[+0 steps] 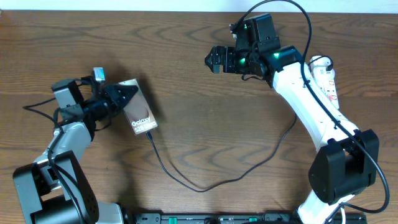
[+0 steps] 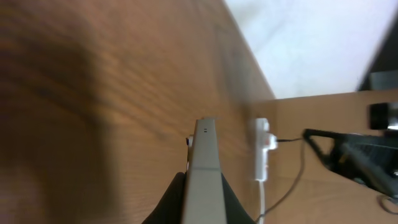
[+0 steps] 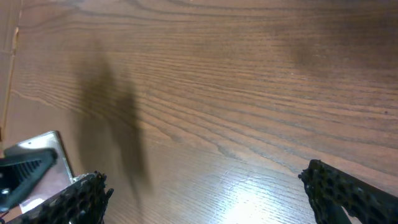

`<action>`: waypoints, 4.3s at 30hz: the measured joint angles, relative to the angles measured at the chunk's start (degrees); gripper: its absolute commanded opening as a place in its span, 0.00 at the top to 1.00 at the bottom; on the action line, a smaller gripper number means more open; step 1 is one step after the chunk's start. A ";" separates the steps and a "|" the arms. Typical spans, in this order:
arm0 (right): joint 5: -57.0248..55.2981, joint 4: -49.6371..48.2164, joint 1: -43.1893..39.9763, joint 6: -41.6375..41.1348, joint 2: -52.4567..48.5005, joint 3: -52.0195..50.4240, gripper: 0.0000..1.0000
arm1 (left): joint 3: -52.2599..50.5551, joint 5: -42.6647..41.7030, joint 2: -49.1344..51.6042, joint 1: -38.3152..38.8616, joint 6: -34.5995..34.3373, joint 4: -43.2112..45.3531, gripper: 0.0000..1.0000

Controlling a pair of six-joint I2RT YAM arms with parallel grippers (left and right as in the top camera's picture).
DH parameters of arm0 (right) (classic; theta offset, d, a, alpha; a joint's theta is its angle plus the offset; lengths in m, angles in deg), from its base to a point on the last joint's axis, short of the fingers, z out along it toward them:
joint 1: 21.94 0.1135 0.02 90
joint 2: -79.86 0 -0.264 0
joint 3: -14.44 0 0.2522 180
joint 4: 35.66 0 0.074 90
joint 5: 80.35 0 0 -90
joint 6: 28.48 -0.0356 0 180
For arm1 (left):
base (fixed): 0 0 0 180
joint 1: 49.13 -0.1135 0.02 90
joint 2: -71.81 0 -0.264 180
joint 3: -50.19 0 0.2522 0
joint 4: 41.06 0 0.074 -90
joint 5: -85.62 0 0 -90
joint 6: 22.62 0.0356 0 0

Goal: Plug charger to phone and switch on socket
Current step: 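Lower the phone with the left gripper toward the table, then lay the phone flat on the table with the left gripper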

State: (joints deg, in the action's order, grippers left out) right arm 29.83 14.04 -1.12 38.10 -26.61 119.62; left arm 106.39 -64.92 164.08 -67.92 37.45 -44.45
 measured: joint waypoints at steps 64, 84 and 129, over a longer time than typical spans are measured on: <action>-1.49 0.35 1.27 0.02 0.00 0.00 0.01 | 0.00 21.88 7.80 4.33 6.03 -12.11 0.92; -1.60 0.66 1.27 0.00 0.00 0.00 0.01 | 0.13 21.07 7.39 4.33 6.45 -13.16 0.56; -1.62 1.11 1.27 0.00 0.00 0.00 0.01 | 4.59 35.52 3.13 4.72 2.23 -28.96 0.12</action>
State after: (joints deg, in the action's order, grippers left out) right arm 28.21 15.16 0.14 38.10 -26.61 119.62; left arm 110.98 -29.40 167.20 -63.19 39.68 -73.41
